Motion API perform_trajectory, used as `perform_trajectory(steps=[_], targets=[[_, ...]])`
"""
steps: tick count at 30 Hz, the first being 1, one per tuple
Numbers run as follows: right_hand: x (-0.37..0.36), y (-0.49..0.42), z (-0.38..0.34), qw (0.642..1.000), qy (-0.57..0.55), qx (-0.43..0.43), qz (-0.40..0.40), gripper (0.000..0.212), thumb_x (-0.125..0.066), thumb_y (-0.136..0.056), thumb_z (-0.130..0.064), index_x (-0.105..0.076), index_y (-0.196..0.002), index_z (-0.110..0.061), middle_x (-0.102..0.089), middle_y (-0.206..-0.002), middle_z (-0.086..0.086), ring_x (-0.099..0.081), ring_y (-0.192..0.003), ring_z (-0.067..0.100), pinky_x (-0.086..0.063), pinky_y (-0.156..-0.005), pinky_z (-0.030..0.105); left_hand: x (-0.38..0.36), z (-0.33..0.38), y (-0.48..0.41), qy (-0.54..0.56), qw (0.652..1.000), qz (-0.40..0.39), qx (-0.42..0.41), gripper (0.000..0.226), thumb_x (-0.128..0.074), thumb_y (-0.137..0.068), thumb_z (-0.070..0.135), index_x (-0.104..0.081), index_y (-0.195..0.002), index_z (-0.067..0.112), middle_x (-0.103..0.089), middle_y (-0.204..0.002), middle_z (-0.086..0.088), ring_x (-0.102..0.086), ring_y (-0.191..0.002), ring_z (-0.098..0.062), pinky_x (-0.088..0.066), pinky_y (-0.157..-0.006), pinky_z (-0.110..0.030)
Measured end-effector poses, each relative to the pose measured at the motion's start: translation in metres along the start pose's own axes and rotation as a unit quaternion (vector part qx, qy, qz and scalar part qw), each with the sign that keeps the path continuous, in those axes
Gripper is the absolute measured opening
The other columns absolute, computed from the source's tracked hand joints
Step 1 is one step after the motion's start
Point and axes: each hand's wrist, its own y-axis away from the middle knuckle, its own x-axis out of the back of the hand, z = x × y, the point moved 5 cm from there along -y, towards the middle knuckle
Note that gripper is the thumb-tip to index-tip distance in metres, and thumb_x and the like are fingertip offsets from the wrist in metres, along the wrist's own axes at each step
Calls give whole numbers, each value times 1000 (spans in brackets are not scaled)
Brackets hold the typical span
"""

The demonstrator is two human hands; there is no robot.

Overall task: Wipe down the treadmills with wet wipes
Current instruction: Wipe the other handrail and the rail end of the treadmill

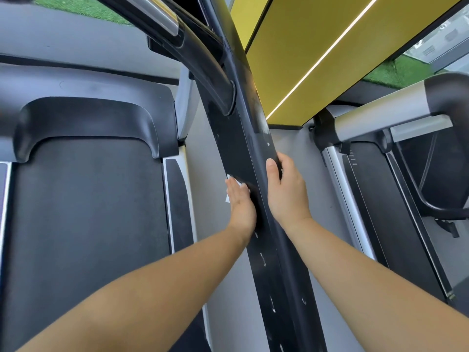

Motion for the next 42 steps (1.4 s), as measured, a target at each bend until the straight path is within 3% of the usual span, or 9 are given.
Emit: perform_trajectory(steps=[5, 10, 13, 18, 23, 32, 35, 38, 42], targets=[[-1, -1, 1, 1000, 3, -3, 3, 41, -37, -100, -38, -47, -135, -21, -57, -128, -6, -51, -115, 13, -41, -93, 25, 7, 29, -30, -1, 1000, 17, -11, 57, -6, -98, 53, 9, -150, 34, 6, -159, 14, 5, -145, -7, 0, -120, -41], [-1, -2, 2, 1000, -15, -1, 2, 37, -38, -100, -38, -49, -132, -23, -58, -124, -7, -53, -113, 12, -44, -94, 30, -6, -4, 13, 8, 999, -28, 17, 87, -15, -77, 84, -2, -151, 39, 2, -157, 20, 5, -142, 2, 2, -119, -35], [-2, -2, 3, 1000, -16, 0, 1, 37, -37, -99, -38, -49, -132, -24, -58, -123, -7, -53, -112, 12, -46, -94, 32, -8, -6, 19, 20, 1000, -19, 3, 59, -11, -97, 57, 4, -150, 37, 8, -154, 24, 10, -139, 5, 5, -118, -31], [-2, -3, 4, 1000, -19, -2, 1, 41, -38, -99, -38, -48, -135, -22, -56, -129, -6, -51, -118, 12, -42, -98, 28, 1, 22, -9, 11, 999, 21, -23, 57, -13, -97, 55, 4, -150, 40, 2, -158, 17, 2, -145, -5, -3, -120, -39], [-1, -3, 3, 1000, -20, 0, 1, 38, -38, -100, -38, -49, -132, -23, -58, -124, -6, -53, -113, 12, -43, -92, 26, -15, -21, 31, 13, 999, -31, 37, 112, -15, -53, 101, -12, -149, 43, -5, -157, 21, -1, -143, 0, -6, -120, -37], [-1, -2, 2, 1000, -23, 2, 5, 37, -38, -100, -37, -50, -131, -22, -59, -122, -7, -53, -112, 11, -43, -92, 26, -6, 7, 13, -4, 1000, 5, 20, 70, -13, -87, 71, -1, -150, 42, -3, -159, 15, -1, -145, -6, -4, -120, -40], [-1, -2, 3, 1000, -27, 3, 7, 35, -39, -100, -36, -52, -129, -22, -59, -120, -7, -53, -110, 11, -44, -92, 27, -15, -16, 37, 17, 999, -25, 44, 102, -13, -59, 97, -11, -148, 47, -9, -157, 20, -7, -144, -2, -8, -120, -39], [-1, -1, 2, 999, -32, 3, 6, 33, -39, -100, -35, -52, -128, -24, -60, -116, -8, -54, -107, 10, -45, -88, 25, -24, -19, 65, 15, 999, -42, -27, 56, -16, -93, 64, 11, -141, 51, 14, -150, 32, 9, -140, 7, -1, -120, -34], [1, -1, 0, 999, -35, 6, 8, 33, -40, -100, -34, -53, -127, -22, -60, -115, -9, -54, -107, 9, -41, -87, 21, -15, 10, 39, -32, 995, -12, -91, 50, -11, -104, 32, 15, -147, 35, 14, -141, 35, 13, -135, 13, 5, -117, -25]])
